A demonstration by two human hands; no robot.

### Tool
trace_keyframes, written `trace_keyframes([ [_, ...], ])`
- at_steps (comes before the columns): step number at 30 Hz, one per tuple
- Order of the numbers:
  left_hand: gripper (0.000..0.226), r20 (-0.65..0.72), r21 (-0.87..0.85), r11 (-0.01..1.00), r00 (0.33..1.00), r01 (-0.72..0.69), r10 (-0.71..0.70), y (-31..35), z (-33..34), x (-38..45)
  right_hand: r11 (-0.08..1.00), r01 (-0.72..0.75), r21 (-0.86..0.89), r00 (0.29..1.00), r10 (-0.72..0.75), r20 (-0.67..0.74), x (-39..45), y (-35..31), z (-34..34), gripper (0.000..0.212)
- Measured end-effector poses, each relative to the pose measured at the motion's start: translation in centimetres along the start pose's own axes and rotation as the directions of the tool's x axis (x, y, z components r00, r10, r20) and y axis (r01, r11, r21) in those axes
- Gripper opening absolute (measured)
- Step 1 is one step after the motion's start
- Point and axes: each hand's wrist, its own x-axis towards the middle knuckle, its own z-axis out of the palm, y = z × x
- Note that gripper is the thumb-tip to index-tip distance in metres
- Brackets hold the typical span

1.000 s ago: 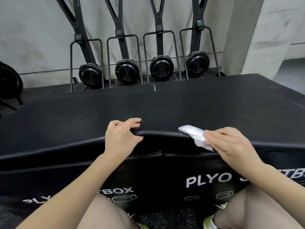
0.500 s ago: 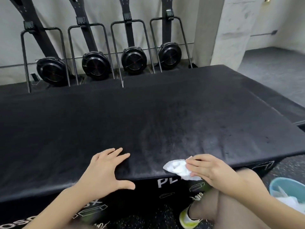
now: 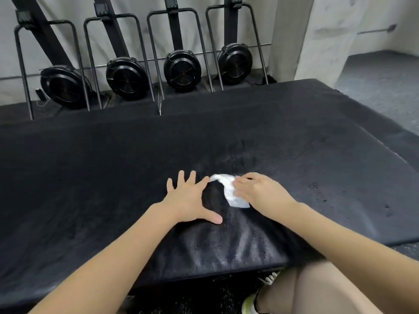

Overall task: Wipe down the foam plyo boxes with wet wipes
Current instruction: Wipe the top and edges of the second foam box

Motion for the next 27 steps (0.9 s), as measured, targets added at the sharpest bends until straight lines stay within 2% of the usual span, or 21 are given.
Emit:
trace_keyframes([
  [2, 0.140, 0.047, -0.013, 1.000, 0.999, 0.017, -0.016, -0.4, 0.2, 0.6, 1.000, -0.004, -0.008, 1.000, 0.005, 0.008, 2.6, 1.2, -0.7, 0.048],
  [4, 0.142, 0.032, 0.034, 0.999, 0.999, -0.002, 0.001, -0.7, 0.1, 0.5, 0.992, -0.058, 0.109, 0.995, 0.067, -0.078, 3.4, 1.3, -2.6, 0.035],
  [6, 0.140, 0.042, 0.113, 0.993, 0.999, -0.032, 0.028, -0.8, -0.4, 0.3, 0.969, -0.042, 0.245, 0.998, 0.050, -0.024, 2.0, 0.6, -4.5, 0.031],
  [9, 0.128, 0.087, 0.178, 0.982, 0.995, -0.069, 0.054, -1.1, -1.9, 0.6, 0.971, 0.011, 0.239, 1.000, -0.015, 0.013, -1.1, 0.6, -5.9, 0.035],
  [12, 0.112, 0.093, 0.171, 0.982, 0.993, -0.086, 0.071, -1.4, -3.9, 1.7, 0.988, 0.100, 0.113, 0.994, -0.103, 0.020, -2.0, 1.6, -4.5, 0.074],
  [15, 0.099, 0.077, 0.243, 0.963, 0.992, -0.119, 0.104, -1.0, -4.7, 2.8, 0.989, 0.112, 0.093, 0.993, -0.109, -0.038, -1.2, 2.0, -3.7, 0.085],
  [18, 0.094, 0.080, 0.320, 0.938, 0.990, -0.135, 0.115, -0.5, -3.9, 3.3, 0.984, 0.172, 0.048, 0.985, -0.171, -0.019, -0.4, 1.7, -4.4, 0.065],
  [21, 0.093, 0.060, 0.299, 0.944, 0.990, -0.136, 0.124, -0.7, -3.1, 3.5, 0.993, 0.090, 0.078, 0.993, -0.084, -0.081, 0.1, 2.0, -4.6, 0.046],
  [24, 0.095, 0.045, 0.265, 0.955, 0.991, -0.135, 0.127, -1.1, -2.8, 3.3, 0.995, 0.060, 0.079, 0.974, -0.041, -0.224, 0.4, 2.4, -6.3, 0.045],
  [27, 0.094, 0.033, 0.244, 0.960, 0.991, -0.134, 0.130, -1.2, -2.7, 3.0, 0.991, 0.112, -0.068, 0.952, -0.127, -0.279, 0.8, 1.5, -8.1, 0.041],
])
